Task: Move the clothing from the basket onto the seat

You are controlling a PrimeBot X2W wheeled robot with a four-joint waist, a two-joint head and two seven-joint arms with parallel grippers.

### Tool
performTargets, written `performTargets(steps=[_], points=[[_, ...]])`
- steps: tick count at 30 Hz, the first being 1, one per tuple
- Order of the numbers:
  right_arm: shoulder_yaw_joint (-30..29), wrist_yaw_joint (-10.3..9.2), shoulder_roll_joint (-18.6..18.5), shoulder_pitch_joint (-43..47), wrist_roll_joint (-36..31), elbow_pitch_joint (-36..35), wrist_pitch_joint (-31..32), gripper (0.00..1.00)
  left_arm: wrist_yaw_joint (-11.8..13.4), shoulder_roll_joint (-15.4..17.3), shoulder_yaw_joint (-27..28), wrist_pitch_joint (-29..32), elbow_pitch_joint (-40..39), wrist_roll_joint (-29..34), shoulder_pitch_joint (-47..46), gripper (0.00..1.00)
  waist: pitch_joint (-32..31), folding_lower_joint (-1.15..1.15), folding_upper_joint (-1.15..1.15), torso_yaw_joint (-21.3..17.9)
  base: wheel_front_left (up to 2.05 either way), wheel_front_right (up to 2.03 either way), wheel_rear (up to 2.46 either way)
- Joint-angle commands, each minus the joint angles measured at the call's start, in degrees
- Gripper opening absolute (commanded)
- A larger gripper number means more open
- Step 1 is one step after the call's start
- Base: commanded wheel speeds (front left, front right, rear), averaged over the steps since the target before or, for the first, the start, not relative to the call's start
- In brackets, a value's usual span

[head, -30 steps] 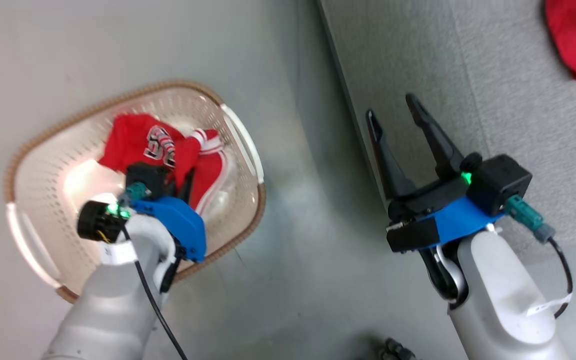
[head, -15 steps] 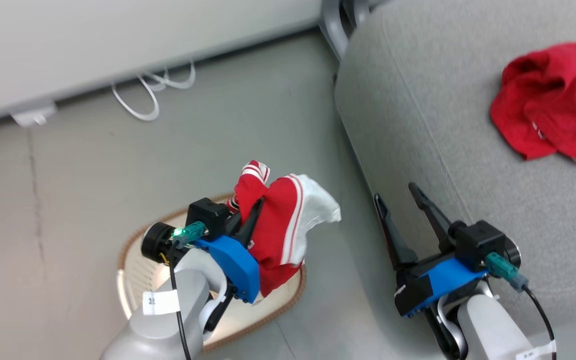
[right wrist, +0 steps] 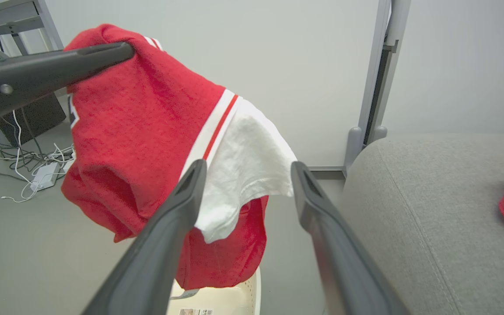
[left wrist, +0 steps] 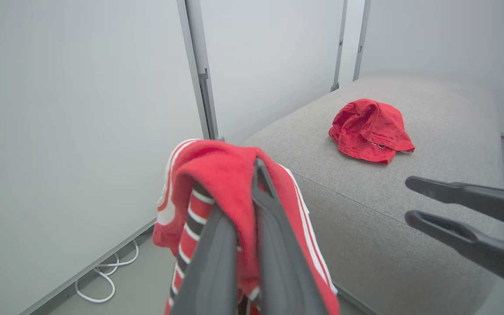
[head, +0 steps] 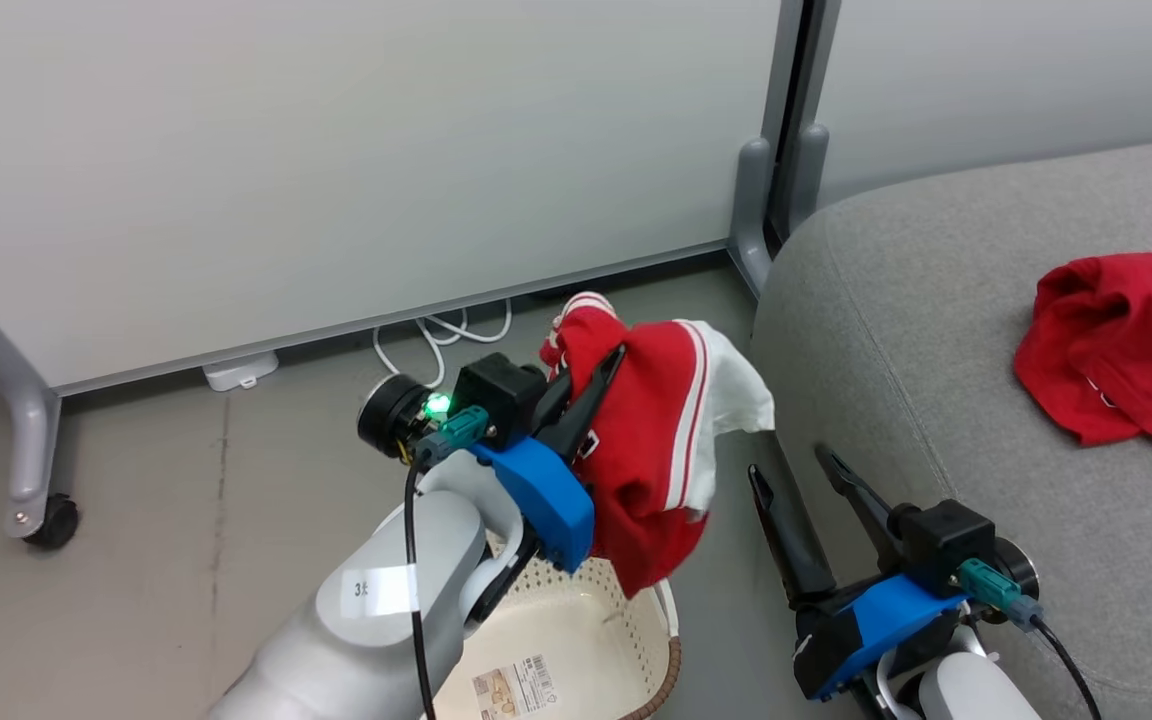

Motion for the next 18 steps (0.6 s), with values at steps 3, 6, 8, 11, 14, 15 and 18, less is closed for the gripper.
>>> performTargets(steps=[3,6,8,11,14,15,18], points=[[0.2,0.01,-0.2,0.9,-0.4,-0.9,0.6,1.0,-0.1,-0.4,-0.2,-0.3,-0.3,0.3,-2.2,0.0,-1.4,0.02,-0.01,1.7,0.0,0.0,0.0],[0.5,0.01,-0.1,1.2,-0.2,-1.6,0.9,1.0,-0.1,-1.0,-0.4,-0.3,-0.6,-0.2,-3.2,0.0,-1.5,0.02,-0.01,2.1,0.0,0.0,0.0],[0.9,0.01,-0.1,1.4,0.2,-1.8,1.1,1.0,-0.1,-1.1,-0.5,-0.3,-0.6,-0.2,-3.4,0.0,-1.5,0.02,-0.01,2.1,0.0,0.0,0.0],[1.5,0.01,-0.1,1.3,0.5,-2.0,1.2,1.0,-0.1,-1.3,-0.2,-0.3,-0.9,-0.3,-3.0,0.0,-1.3,0.02,-0.01,2.0,0.0,0.0,0.0],[2.6,0.01,-0.1,0.9,0.4,-2.0,1.5,1.0,-0.1,-1.4,0.0,-0.3,-0.7,-0.5,-2.4,0.0,-1.0,0.02,-0.01,1.9,0.0,0.0,0.0],[3.2,0.01,-0.2,0.6,0.3,-2.0,1.6,1.0,-0.1,-1.4,0.1,-0.3,-0.7,-0.5,-2.4,0.0,-0.8,0.02,-0.01,1.8,0.0,0.0,0.0],[4.9,0.01,-0.4,-0.6,0.1,-1.4,1.8,1.0,-0.1,-1.5,0.2,-0.3,-0.7,-0.5,-2.4,0.0,-0.5,0.02,-0.01,1.8,0.0,0.0,0.0]])
